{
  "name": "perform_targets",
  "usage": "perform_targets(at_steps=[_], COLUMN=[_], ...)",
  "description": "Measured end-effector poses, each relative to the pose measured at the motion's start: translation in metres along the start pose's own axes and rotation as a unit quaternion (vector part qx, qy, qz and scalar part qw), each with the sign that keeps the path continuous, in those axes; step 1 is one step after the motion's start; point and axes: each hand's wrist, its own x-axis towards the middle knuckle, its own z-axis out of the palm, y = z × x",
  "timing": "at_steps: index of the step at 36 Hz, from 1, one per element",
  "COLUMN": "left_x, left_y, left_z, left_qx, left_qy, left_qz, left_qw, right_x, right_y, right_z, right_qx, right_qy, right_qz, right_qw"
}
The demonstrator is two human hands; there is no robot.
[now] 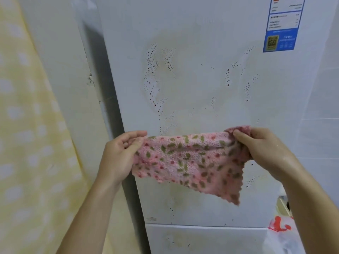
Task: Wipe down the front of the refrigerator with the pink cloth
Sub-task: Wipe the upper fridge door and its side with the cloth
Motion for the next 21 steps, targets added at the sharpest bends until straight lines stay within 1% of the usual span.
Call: perform_targets(at_steps=[3, 5, 7, 9, 10, 12, 14, 15, 16, 17, 19, 21], left_x=[-0.001, -0.002, -0.004, -0.006, -0.007, -0.009, -0.01, -0.011, -0.012, -0.012, -0.01, -0.01], left_y=[0.008, 0.013, 0.015, 0.016, 0.015, 0.014, 0.015, 0.017, 0.019, 0.021, 0.021, 0.022], left_z=[-0.003, -0.002, -0.002, -0.002, -0.003, -0.006, -0.008, -0.01, -0.011, -0.013, -0.016, -0.018], left_qx=[-0.071, -0.109, -0.114, -0.1, -0.088, -0.055, -0.019, 0.0, 0.023, 0.043, 0.079, 0.102], left_qy=[0.002, 0.006, 0.014, 0.021, 0.021, 0.015, 0.008, 0.006, 0.005, 0.006, 0.012, 0.021], left_qz=[-0.034, -0.05, -0.046, -0.027, -0.013, 0.018, 0.04, 0.046, 0.049, 0.05, 0.05, 0.054], left_qw=[0.997, 0.993, 0.992, 0.994, 0.996, 0.998, 0.999, 0.999, 0.999, 0.998, 0.996, 0.993], right_x=[0.002, 0.001, 0.0, 0.0, 0.0, -0.003, -0.009, -0.011, -0.012, -0.011, -0.01, -0.009], right_y=[0.005, 0.004, 0.0, 0.001, 0.001, 0.0, -0.003, -0.005, -0.004, -0.002, 0.0, 0.003], right_z=[0.0, 0.002, 0.006, 0.008, 0.007, 0.004, 0.0, -0.001, -0.002, -0.002, -0.001, 0.0], right_qx=[0.051, 0.107, 0.186, 0.238, 0.257, 0.313, 0.357, 0.351, 0.32, 0.27, 0.15, 0.048], right_qy=[0.026, 0.04, 0.067, 0.104, 0.107, 0.068, 0.005, -0.016, -0.021, -0.007, 0.05, 0.096], right_qz=[0.03, 0.044, 0.062, 0.085, 0.092, 0.08, 0.04, 0.013, -0.014, -0.038, -0.072, -0.093], right_qw=[0.998, 0.993, 0.978, 0.962, 0.956, 0.944, 0.933, 0.936, 0.947, 0.962, 0.985, 0.99])
